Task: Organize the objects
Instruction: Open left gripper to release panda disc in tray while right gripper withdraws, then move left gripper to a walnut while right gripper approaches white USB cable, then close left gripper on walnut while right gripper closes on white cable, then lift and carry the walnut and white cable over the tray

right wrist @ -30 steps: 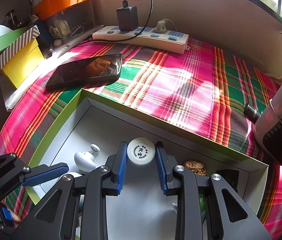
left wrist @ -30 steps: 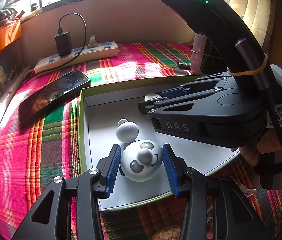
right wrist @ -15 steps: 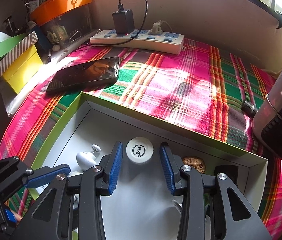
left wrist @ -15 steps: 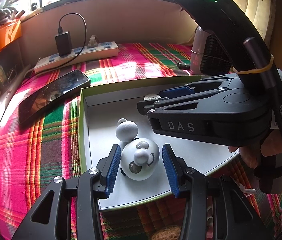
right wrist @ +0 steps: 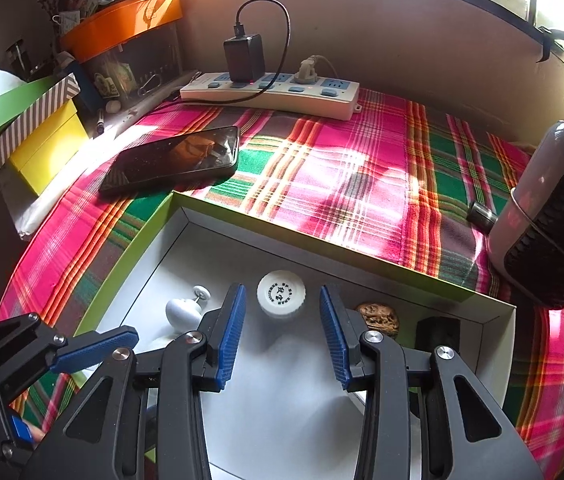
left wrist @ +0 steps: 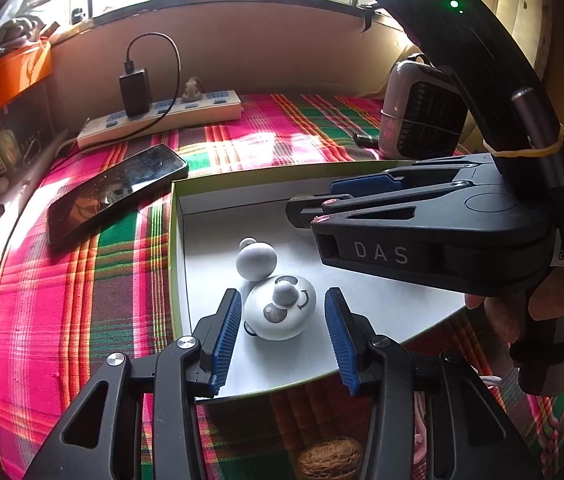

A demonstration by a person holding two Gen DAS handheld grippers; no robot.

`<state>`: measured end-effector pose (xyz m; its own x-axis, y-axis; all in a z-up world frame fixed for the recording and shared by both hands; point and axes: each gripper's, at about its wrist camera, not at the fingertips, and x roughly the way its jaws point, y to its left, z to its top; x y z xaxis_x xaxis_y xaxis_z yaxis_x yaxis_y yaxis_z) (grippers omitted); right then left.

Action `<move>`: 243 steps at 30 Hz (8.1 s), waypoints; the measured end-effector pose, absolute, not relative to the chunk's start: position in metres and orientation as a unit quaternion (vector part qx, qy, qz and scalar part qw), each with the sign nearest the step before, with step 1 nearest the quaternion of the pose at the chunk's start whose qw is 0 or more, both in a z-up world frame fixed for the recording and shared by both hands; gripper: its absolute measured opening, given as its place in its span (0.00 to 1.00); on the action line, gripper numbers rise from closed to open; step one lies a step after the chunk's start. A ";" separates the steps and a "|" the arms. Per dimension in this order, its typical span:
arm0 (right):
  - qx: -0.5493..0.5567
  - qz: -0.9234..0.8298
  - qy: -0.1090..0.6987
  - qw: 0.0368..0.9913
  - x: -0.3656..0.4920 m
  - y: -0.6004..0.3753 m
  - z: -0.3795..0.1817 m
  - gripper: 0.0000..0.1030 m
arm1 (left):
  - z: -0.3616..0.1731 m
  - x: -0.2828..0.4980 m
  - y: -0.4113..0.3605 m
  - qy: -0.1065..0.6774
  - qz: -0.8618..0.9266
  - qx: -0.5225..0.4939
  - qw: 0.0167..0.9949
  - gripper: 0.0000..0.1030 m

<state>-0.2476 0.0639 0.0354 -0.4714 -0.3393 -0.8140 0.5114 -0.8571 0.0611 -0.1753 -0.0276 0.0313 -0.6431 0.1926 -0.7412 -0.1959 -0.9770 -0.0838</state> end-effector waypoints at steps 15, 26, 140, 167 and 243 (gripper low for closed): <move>0.423 -0.871 0.082 0.237 -0.214 0.078 0.056 0.39 | 0.048 -0.144 -0.034 0.005 0.916 -0.388 0.097 0.41; 0.396 -0.889 0.069 0.221 -0.174 0.098 0.070 0.43 | 0.057 -0.113 -0.048 -0.010 0.922 -0.376 0.094 0.41; 0.421 -0.887 0.084 0.168 -0.105 0.156 0.011 0.15 | 0.011 -0.099 -0.049 -0.035 0.902 -0.425 0.072 0.30; 0.417 -0.889 0.058 0.180 -0.102 0.159 0.013 0.14 | 0.013 -0.098 -0.049 -0.039 0.901 -0.425 0.079 0.30; 0.436 -0.873 0.036 0.216 -0.190 0.162 0.029 0.11 | 0.034 -0.202 0.013 0.012 0.899 -0.416 0.139 0.30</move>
<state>-0.1903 0.1619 0.0293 -0.5264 -0.3456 -0.7768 0.4087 -0.9040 0.1253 -0.2025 0.0132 0.0338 -0.6161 0.2392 -0.7505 -0.2593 -0.9613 -0.0935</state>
